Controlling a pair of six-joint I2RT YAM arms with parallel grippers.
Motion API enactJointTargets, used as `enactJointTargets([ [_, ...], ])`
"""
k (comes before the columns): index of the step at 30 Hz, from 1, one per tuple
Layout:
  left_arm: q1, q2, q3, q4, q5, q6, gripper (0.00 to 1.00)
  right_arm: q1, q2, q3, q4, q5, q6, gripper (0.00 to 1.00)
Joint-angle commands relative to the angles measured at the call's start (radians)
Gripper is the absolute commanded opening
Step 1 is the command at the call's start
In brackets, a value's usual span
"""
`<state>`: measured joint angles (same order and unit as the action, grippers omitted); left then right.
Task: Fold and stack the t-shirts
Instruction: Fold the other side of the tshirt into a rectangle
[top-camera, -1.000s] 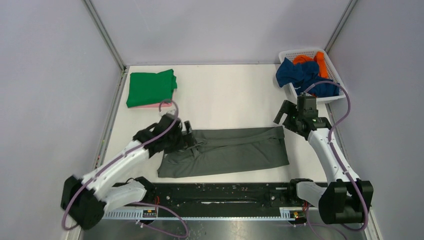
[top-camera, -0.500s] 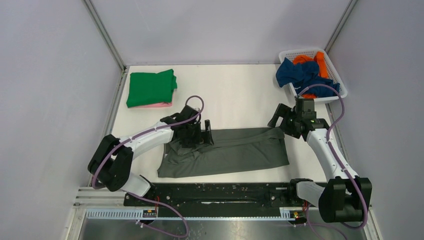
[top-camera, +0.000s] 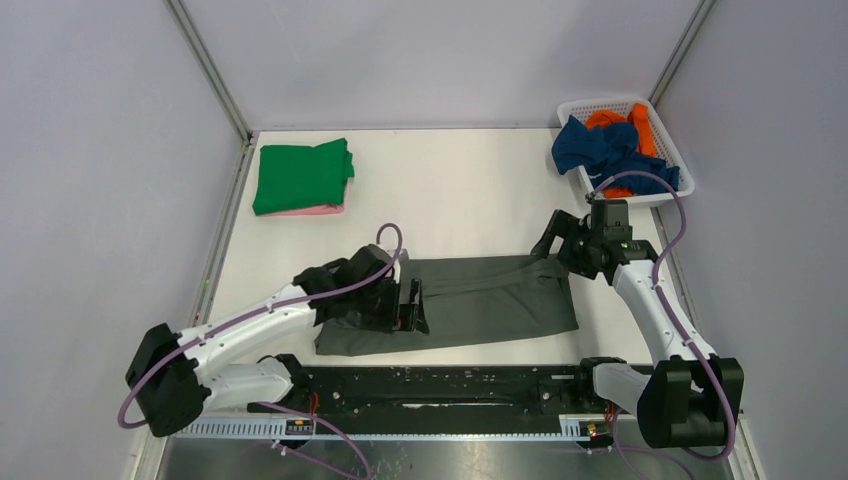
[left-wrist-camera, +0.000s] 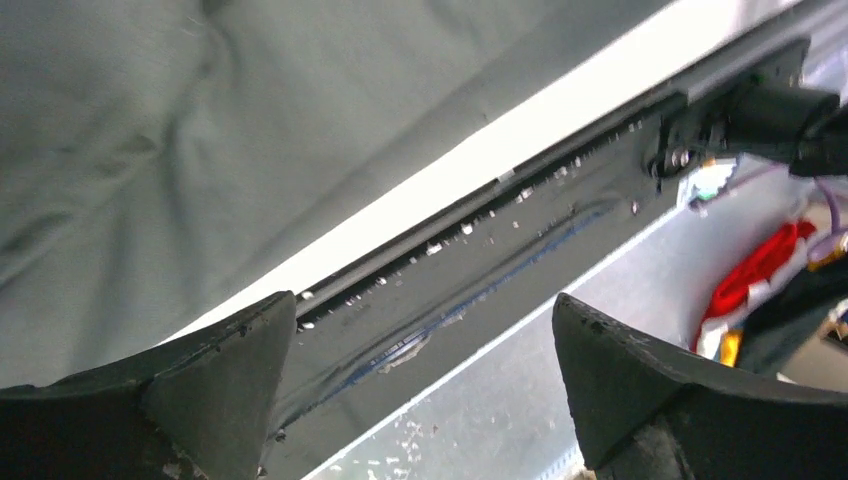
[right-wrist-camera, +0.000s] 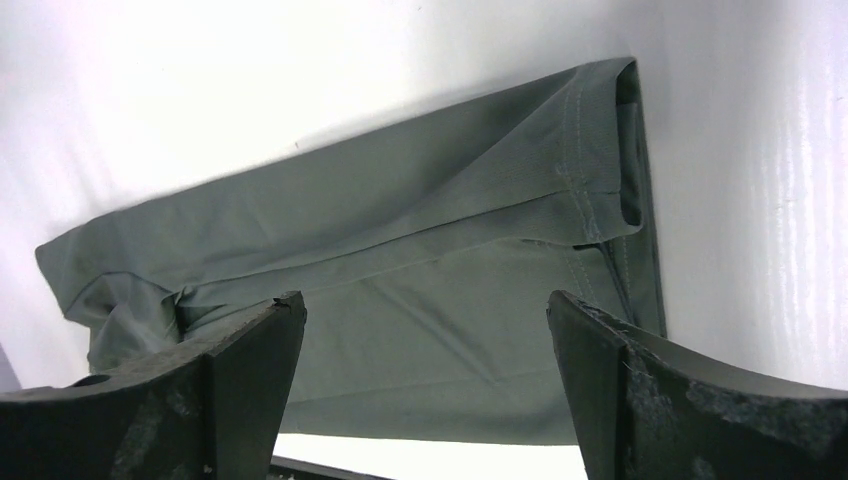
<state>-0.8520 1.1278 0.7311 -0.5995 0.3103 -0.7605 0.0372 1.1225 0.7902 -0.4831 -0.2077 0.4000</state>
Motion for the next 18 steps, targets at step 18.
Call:
enactJointTargets([
  [18,0.155,0.135,-0.054,0.121,-0.161,-0.074,0.99,0.008,0.04,-0.024,0.062,-0.11,-0.001,1.0],
])
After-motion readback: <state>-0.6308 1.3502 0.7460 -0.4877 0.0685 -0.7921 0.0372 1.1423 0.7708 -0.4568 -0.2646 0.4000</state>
